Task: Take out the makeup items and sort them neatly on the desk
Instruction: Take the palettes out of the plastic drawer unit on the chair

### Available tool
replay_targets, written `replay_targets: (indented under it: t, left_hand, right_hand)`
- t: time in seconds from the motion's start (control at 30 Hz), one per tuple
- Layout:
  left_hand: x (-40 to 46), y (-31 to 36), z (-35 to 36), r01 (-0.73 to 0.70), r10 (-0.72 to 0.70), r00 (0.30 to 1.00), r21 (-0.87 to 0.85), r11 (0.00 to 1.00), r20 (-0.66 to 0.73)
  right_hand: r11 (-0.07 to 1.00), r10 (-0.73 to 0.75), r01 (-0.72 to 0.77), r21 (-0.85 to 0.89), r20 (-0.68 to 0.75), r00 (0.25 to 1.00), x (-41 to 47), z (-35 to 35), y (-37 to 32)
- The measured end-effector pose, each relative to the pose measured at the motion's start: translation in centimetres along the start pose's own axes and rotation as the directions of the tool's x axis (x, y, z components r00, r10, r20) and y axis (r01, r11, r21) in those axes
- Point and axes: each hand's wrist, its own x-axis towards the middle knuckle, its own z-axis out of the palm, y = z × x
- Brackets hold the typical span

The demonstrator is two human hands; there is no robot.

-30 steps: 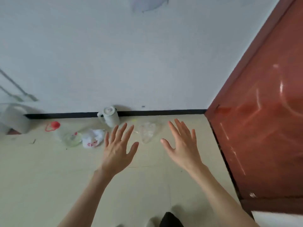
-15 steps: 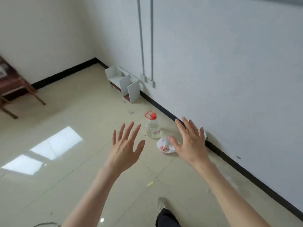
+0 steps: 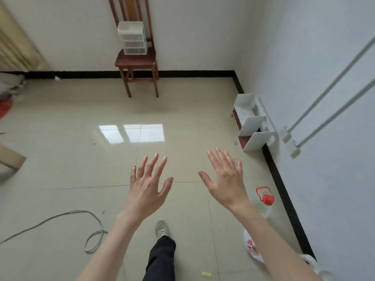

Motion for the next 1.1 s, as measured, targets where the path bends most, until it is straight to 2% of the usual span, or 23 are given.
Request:
replay_targets:
  t: [0.23,0.37,0.53,0.83,1.1]
  left_hand:
    - [14.3,-10.4,-3.6,0.080,-0.080,0.996,0.010,0.997,-0.035]
    - [23.2,-15.2,-6.9,0.086,-0.082,0.994,0.052,0.995,-0.068]
    - [32.4,-18.4,-8.3,0.072,-0.069,0.995,0.043,0.996,-0.071]
    - [50.8,-25.0,-8.8,0.163,-0.160,0.986,0.063,0.985,-0.055]
    - [67.6,-29.6,-11.4,0.247,-0.242,0.968,0.063,0.967,-0.071]
  right_hand:
    - [0.996,-0.081,0.083,-0.030,0.053,0.995,17.8,2.7,-6.8]
    - [0.994,-0.111,0.111,-0.007,0.015,0.994,27.2,2.6,-10.5]
    - [0.993,-0.117,0.117,0.008,0.015,0.993,37.2,3.3,-12.9]
    - [0.985,-0.171,0.170,0.025,0.052,0.984,58.5,5.6,-14.7]
    - [0.972,-0.235,0.233,0.033,0.082,0.969,78.1,4.5,-17.3]
